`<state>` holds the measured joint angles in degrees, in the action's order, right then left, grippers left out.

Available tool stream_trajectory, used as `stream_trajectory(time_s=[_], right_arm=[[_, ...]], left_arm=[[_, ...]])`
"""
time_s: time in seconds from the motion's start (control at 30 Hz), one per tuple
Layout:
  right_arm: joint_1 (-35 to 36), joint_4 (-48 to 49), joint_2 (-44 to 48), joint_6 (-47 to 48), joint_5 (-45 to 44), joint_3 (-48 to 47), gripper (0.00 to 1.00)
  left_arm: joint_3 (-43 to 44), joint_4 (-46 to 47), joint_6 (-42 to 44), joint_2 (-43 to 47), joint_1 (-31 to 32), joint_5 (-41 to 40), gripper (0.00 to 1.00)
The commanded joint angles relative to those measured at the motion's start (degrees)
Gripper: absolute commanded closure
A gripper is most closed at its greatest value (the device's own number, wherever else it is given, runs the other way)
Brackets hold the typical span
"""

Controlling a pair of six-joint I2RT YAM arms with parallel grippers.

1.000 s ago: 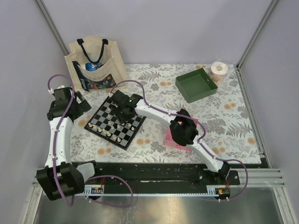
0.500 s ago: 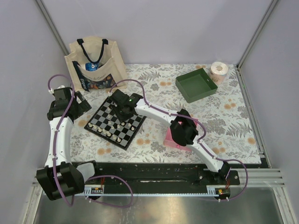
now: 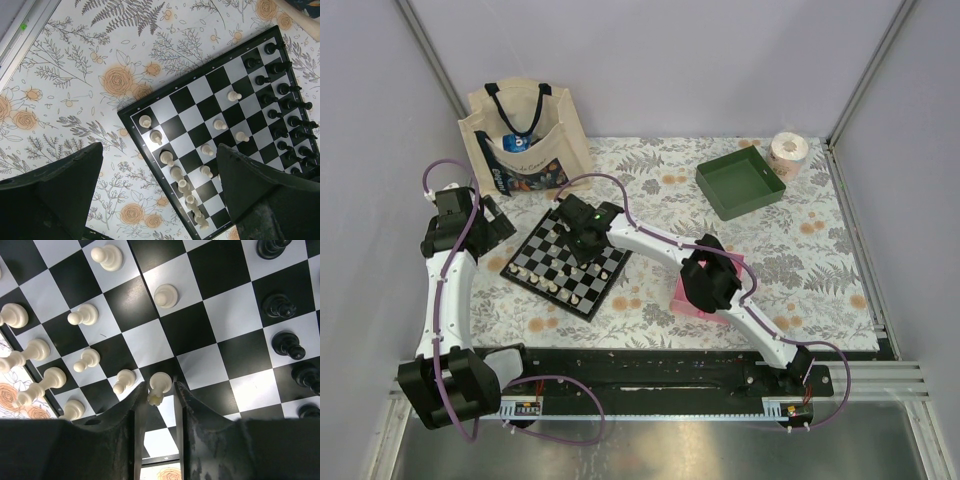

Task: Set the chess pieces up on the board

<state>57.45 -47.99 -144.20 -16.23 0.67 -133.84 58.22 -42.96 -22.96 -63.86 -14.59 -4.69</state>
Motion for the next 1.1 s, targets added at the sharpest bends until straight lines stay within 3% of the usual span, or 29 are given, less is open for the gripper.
stream_trajectory(time_s=[0.0, 0.23, 0.43, 0.7, 1.07], right_arm=[[0.82, -0.44, -0.12, 0.67, 0.21, -2.83, 0.68], [0.91, -0.79, 1.46, 1.11, -0.05, -2.57, 0.80], [1.00, 0.78, 9.10, 1.02, -0.32, 2.43, 0.91], [2.66, 5.45, 19.30, 0.58, -1.90, 14.30, 0.91], [8.11, 10.37, 23.62, -1.00, 1.54, 27.40, 0.92]], left_arm=[[1.29, 1.74, -0.15, -0.13, -0.26, 1.00, 0.01], [1.29, 1.74, -0.07, -0.22, -0.26, 1.17, 0.01], [1.37, 1.74, 0.02, -0.39, -0.35, 1.08, 0.01], [1.37, 1.74, -0.15, -0.57, -0.26, 1.17, 0.01], [1.37, 1.57, 0.55, -0.66, -0.26, 0.21, 0.01]])
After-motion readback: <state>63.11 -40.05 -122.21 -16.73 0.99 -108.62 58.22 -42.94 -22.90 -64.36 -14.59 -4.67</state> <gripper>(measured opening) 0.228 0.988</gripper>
